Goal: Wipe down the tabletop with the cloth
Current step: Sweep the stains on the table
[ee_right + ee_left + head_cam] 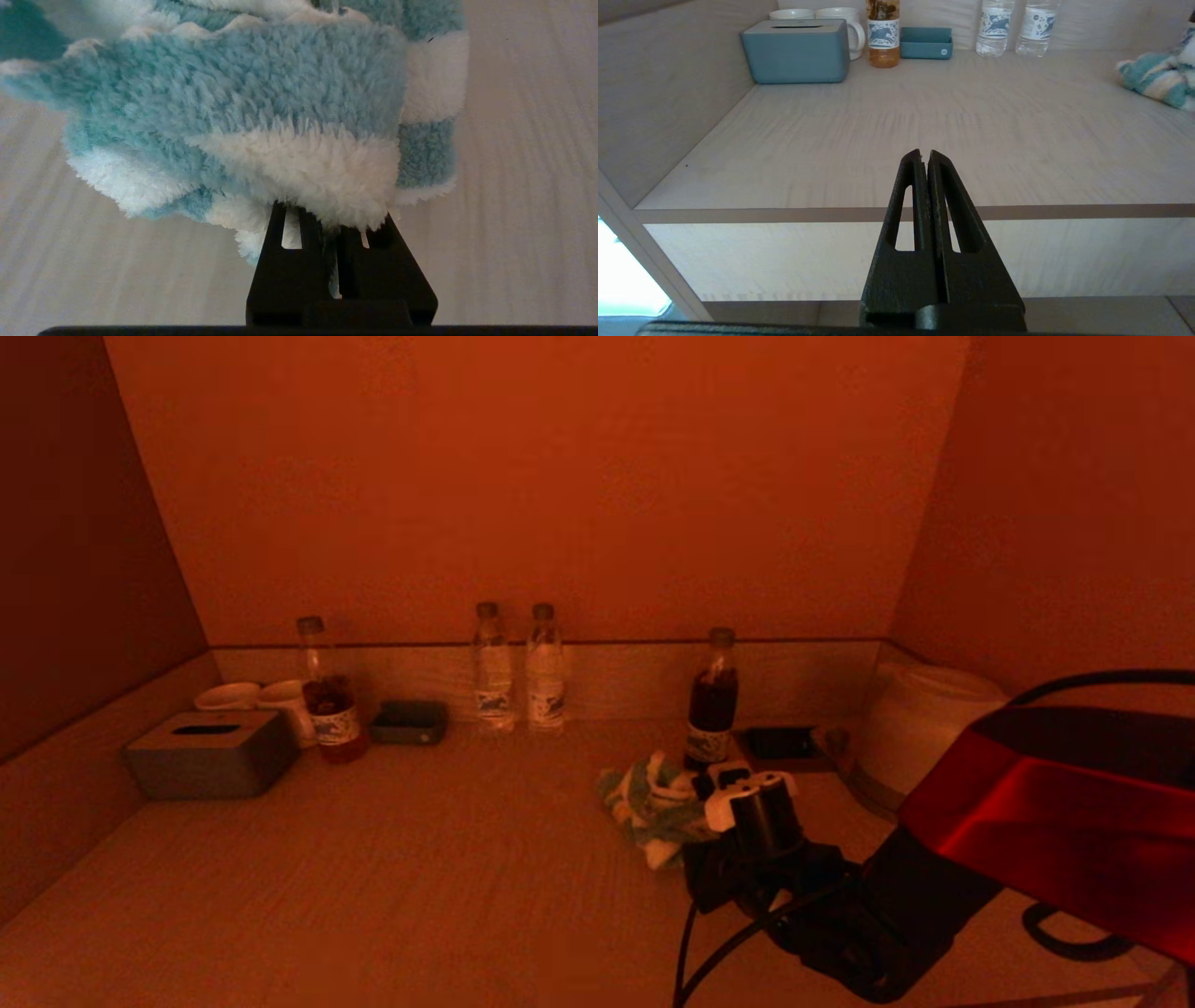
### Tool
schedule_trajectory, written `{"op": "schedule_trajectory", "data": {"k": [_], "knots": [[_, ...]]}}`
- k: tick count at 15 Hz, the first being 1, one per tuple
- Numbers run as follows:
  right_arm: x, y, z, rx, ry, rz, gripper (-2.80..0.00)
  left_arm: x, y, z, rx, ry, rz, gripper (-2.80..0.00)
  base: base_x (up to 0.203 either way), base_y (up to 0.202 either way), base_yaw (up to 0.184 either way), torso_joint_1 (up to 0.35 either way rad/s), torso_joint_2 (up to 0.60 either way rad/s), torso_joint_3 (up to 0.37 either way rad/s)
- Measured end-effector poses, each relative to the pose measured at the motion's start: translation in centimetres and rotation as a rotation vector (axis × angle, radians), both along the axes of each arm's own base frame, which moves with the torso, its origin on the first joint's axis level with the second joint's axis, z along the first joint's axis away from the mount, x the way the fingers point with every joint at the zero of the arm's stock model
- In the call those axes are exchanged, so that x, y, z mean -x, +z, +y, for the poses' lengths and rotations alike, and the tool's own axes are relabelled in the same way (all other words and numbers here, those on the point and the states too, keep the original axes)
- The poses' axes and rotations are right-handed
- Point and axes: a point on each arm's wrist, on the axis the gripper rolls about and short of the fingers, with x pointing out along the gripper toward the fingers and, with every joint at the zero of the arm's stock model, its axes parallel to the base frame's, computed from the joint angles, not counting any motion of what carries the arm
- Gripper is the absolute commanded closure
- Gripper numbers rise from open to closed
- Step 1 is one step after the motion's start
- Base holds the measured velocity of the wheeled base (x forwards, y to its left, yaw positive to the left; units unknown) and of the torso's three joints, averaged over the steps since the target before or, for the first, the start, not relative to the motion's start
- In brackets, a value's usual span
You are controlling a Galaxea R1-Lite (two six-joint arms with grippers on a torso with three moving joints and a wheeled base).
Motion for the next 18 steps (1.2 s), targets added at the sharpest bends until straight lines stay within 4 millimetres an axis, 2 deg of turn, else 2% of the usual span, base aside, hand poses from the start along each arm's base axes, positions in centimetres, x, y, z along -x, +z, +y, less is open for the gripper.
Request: {"op": "schedule_trajectory", "data": {"k": [3, 5, 8, 14, 18], "knots": [[-0.4, 0.5, -2.2, 0.001, -0.064, -0.002, 0.00, 0.0, 0.0, 0.0, 0.000, 0.000, 0.000, 0.00, 0.000, 0.000, 0.000, 0.000, 0.00, 0.000], [-0.4, 0.8, -2.9, -0.002, -0.083, -0.008, 0.00, 0.0, 0.0, 0.0, 0.000, 0.000, 0.000, 0.00, 0.000, 0.000, 0.000, 0.000, 0.00, 0.000], [-0.6, 2.2, -4.4, -0.014, -0.130, -0.043, 0.00, 0.0, 0.0, 0.0, -0.001, 0.000, 0.000, 0.00, 0.000, 0.000, 0.000, 0.000, 0.00, 0.000], [-0.5, 4.2, -6.0, -0.032, -0.176, -0.101, 0.00, 0.0, 0.0, 0.0, 0.000, 0.000, 0.000, 0.00, 0.000, 0.000, 0.000, 0.000, 0.00, 0.000], [0.4, 7.0, -6.9, -0.059, -0.203, -0.186, 0.00, 0.0, 0.0, 0.0, 0.000, 0.000, 0.000, 0.00, 0.000, 0.000, 0.000, 0.000, 0.00, 0.000]]}}
